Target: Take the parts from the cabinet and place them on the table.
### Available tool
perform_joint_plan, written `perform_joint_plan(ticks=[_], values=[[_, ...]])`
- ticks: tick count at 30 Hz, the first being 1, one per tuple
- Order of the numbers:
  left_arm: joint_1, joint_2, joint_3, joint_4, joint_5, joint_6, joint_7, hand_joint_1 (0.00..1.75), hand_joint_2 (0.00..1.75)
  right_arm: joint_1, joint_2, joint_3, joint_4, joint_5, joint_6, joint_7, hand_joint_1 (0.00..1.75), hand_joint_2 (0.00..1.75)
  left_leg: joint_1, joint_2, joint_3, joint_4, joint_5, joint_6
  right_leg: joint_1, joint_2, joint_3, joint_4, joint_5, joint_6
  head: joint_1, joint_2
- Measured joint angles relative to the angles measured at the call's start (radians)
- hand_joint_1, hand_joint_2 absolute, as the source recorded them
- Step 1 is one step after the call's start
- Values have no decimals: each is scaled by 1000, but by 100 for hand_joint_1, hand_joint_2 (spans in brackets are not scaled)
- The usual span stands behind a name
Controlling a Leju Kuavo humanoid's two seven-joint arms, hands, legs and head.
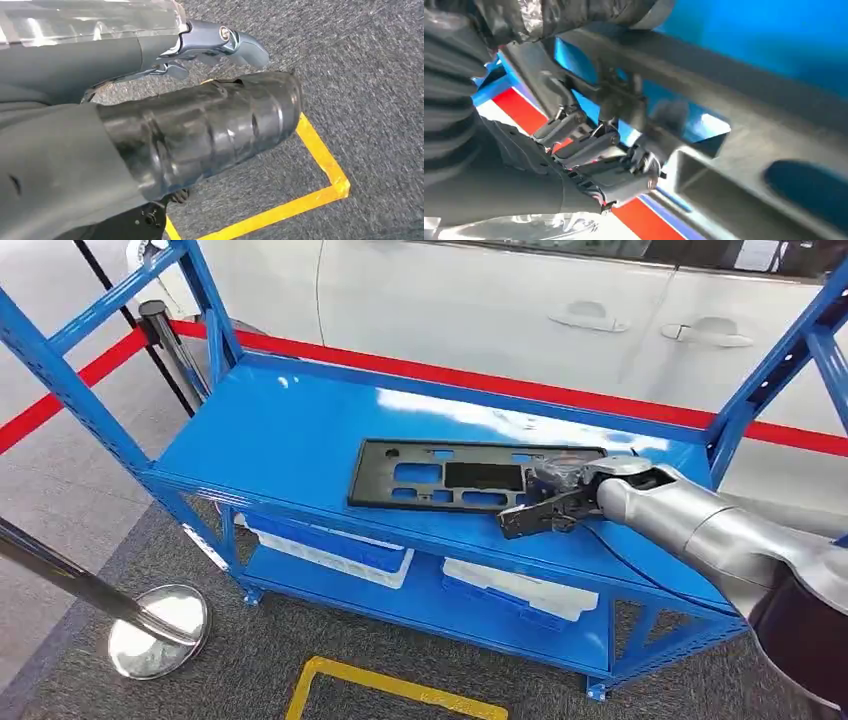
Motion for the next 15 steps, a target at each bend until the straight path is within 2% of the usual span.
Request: perform_joint_plan(ticks=[15], values=[[0,0,13,0,-17,1,-18,0,0,-11,0,-6,-19,10,-17,30,175,175,0,0,-7,0,-1,0,0,1,-8,-1,0,0,0,0]])
